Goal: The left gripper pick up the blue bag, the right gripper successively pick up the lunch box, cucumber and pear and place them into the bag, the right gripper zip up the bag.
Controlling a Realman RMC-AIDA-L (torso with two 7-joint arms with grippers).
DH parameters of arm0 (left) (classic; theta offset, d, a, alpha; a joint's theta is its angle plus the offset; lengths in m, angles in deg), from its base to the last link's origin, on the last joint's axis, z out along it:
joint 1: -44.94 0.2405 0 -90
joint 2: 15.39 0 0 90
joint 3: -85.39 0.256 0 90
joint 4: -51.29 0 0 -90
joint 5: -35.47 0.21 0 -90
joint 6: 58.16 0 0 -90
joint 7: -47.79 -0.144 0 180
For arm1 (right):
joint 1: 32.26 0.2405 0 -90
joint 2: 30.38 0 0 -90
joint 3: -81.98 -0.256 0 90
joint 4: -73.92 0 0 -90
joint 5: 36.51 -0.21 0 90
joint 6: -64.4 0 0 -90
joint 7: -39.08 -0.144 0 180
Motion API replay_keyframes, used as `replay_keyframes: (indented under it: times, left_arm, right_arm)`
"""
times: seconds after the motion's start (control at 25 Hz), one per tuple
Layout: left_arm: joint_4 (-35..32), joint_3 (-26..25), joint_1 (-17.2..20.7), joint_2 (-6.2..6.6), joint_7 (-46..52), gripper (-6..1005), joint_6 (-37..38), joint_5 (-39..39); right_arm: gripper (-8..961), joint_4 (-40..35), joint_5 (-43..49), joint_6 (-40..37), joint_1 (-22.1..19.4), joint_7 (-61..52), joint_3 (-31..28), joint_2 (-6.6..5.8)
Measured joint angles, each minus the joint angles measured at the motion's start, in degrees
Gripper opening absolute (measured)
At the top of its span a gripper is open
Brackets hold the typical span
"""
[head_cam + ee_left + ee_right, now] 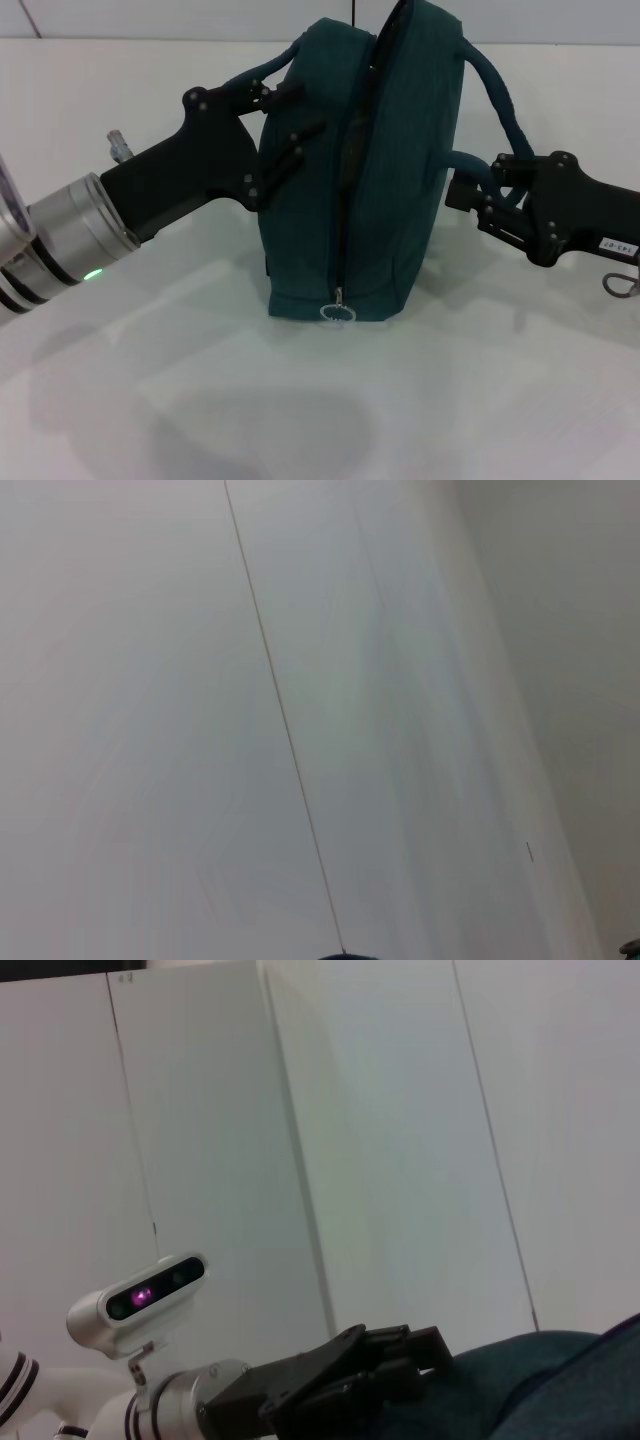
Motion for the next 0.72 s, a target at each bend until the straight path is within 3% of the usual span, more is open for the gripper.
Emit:
replay_keyframes:
  times: [0.04, 0.16, 0.56, 0.72]
  left_arm:
    - [0.03, 0.0, -0.02, 0.0, -0.01, 310, 0.0, -0.04]
    - [0.34, 0.0, -0.06, 0.01, -0.12, 310, 0.0, -0.46]
    - [0.93, 0.34, -0.4, -0.02, -0.34, 311, 0.24, -2.37]
    - [1.04, 0.36, -0.63, -0.05, -0.23, 311, 0.5, -2.39]
  right_arm:
    - [89, -1.07, -0.17, -0.21, -1.08, 0.06, -0.19, 0.16]
    - [289, -2.91, -0.32, -0.31, -2.5, 0.3, -0.76, 0.47]
    - [465, -5.05, -2.12, -0.72, -5.2, 1.26, -3.25, 1.09]
    - [532, -5.11, -3.56, -5.68, -6.1, 2.92, -2.89, 0.67]
